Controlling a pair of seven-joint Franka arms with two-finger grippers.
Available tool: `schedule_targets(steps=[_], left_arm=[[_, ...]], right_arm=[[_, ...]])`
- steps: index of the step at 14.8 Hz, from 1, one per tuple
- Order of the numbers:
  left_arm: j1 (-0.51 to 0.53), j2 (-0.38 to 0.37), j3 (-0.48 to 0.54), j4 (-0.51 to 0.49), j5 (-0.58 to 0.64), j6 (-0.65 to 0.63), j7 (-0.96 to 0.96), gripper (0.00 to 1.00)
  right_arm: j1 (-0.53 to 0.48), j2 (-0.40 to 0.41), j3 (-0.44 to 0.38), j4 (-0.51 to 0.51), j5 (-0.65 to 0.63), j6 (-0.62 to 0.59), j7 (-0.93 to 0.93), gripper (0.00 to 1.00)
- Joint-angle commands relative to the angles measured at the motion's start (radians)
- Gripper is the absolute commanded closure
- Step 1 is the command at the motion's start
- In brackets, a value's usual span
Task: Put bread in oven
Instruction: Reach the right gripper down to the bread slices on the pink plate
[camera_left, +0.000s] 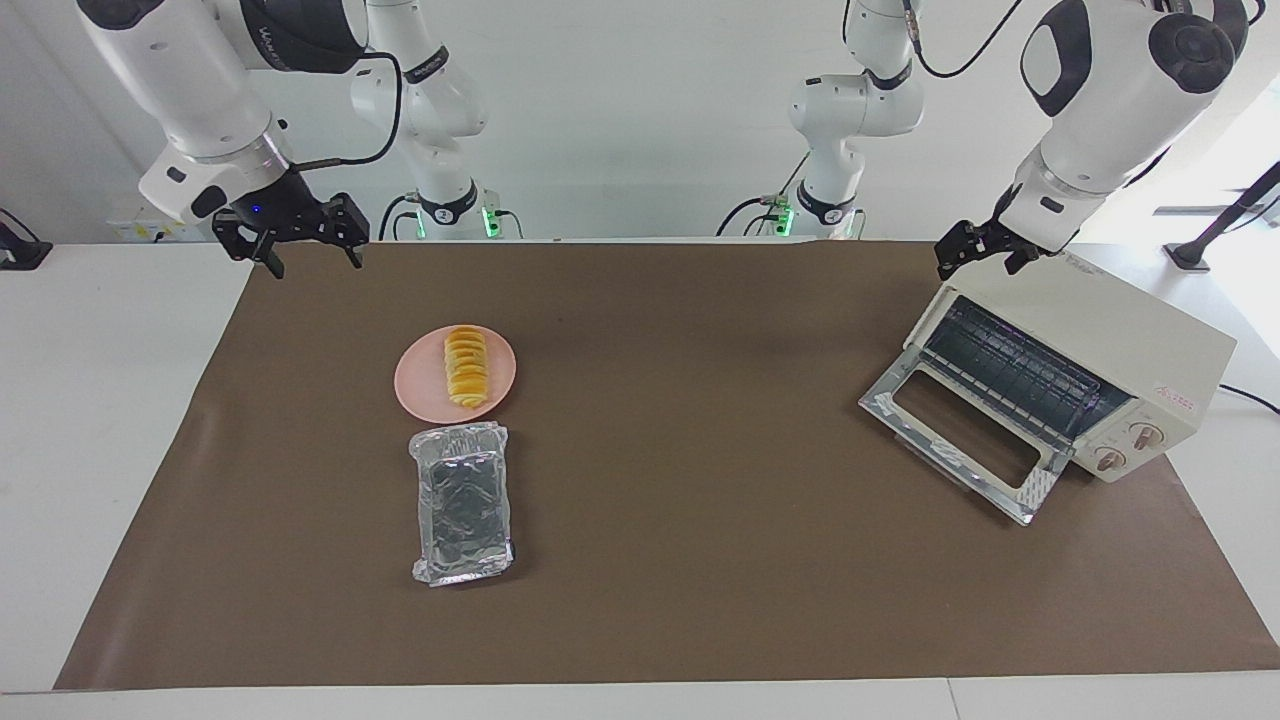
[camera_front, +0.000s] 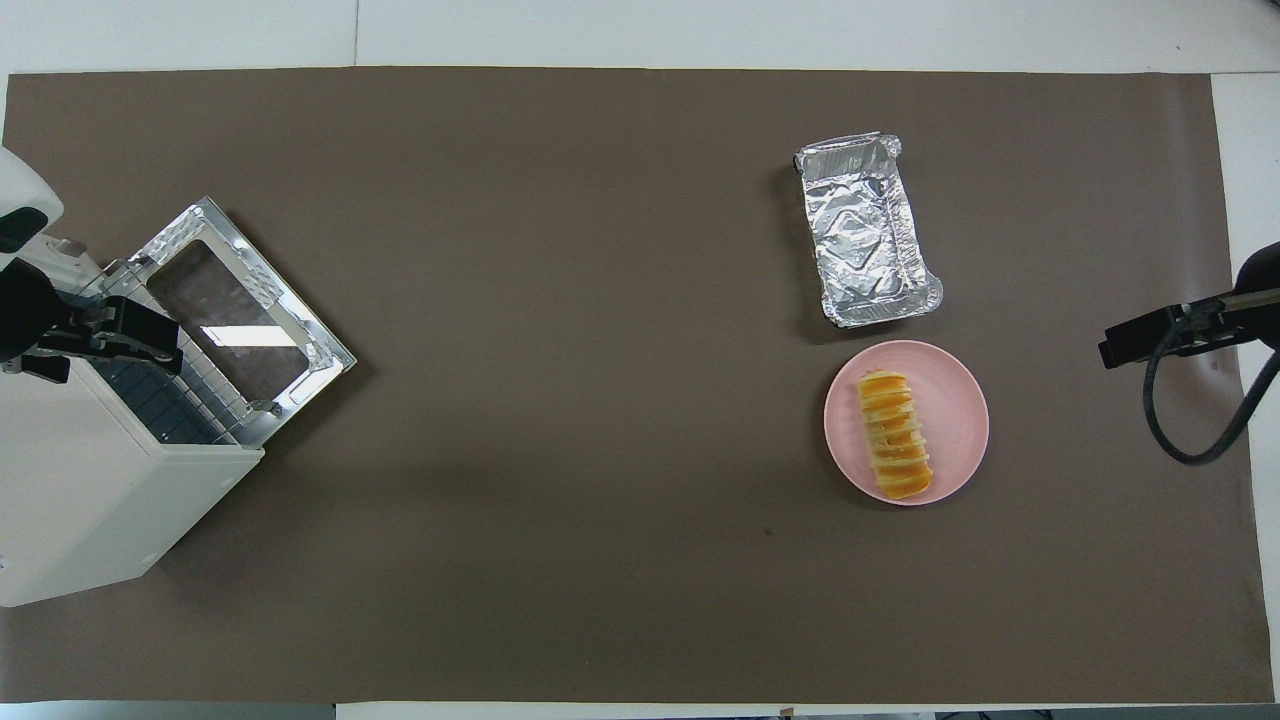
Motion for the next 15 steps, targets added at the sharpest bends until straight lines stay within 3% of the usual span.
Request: schedule_targets(steps=[1,6,10,15], left_arm=[[-0.005,-0.023,0.005,-0.014,0.002,-0.013,-0.003,0.00],[-0.005,-0.023,0.005,-0.014,0.002,-0.013,-0.003,0.00],[-0.005,-0.023,0.005,-0.014,0.002,-0.013,-0.003,0.00],[-0.005,-0.023,0.005,-0.014,0.002,-0.013,-0.003,0.00]], right_arm=[[-0.003,-0.016,0.003,-0.019,-0.012,0.019,-0.013,0.00],[0.003,-0.032,0.008,-0.063,-0.010,0.042,-0.017,0.00],[0.095,-0.113,0.010,-0.319,0.001,0.266,-0.018,0.00],[0.149,-0.036,0.010,-0.517,0.002,0.554,-0.009,0.00]])
